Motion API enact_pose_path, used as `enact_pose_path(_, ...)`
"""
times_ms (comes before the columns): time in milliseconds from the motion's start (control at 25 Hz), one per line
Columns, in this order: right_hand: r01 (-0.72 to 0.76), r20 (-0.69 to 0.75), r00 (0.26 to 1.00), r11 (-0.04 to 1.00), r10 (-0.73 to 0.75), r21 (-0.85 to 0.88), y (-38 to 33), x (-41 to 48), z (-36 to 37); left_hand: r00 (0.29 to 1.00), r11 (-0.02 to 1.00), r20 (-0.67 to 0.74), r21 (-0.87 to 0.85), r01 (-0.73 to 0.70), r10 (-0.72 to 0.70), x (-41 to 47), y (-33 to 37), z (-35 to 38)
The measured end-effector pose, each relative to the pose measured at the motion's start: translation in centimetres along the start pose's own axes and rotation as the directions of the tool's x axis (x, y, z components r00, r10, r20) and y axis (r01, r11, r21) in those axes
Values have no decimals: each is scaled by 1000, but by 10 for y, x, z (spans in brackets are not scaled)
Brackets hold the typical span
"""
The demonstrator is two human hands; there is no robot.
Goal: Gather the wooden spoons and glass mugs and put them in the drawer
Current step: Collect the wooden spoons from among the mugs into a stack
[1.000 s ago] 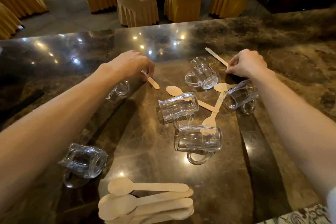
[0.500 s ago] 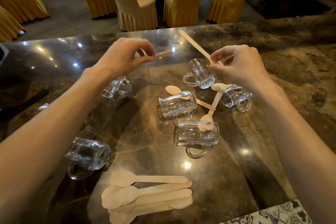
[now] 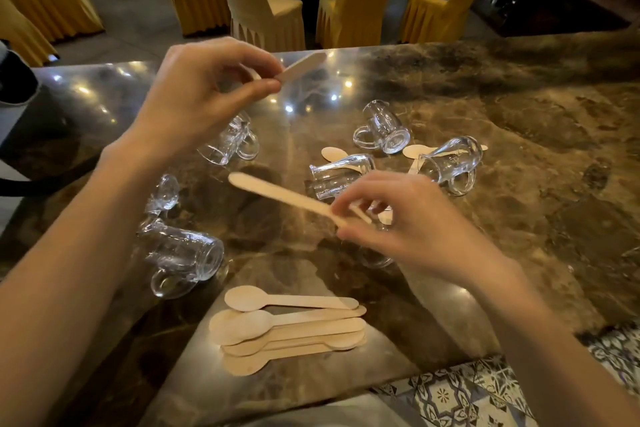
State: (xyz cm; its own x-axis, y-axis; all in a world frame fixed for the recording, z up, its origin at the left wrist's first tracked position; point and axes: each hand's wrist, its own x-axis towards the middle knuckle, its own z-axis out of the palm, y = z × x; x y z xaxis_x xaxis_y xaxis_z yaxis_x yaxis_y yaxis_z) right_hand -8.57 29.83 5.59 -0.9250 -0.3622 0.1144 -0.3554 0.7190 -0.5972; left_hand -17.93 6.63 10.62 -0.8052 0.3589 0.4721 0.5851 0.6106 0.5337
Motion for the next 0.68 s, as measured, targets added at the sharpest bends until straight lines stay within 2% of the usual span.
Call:
enact_pose_path(200,35,158,987,999,-31,-26,-10,-25,33,988,996,149,-73,41,-30,-44,22,-6)
enact_pose_path(400,81,235,970,994,-62,-73,-16,-42,55,907,959,370,-110,260,-203,-79,17,10)
enact_pose_path(680,89,244,968,987,-54,-134,-20,-54,66,821,941,520,-92,327,-235,-106,4,37)
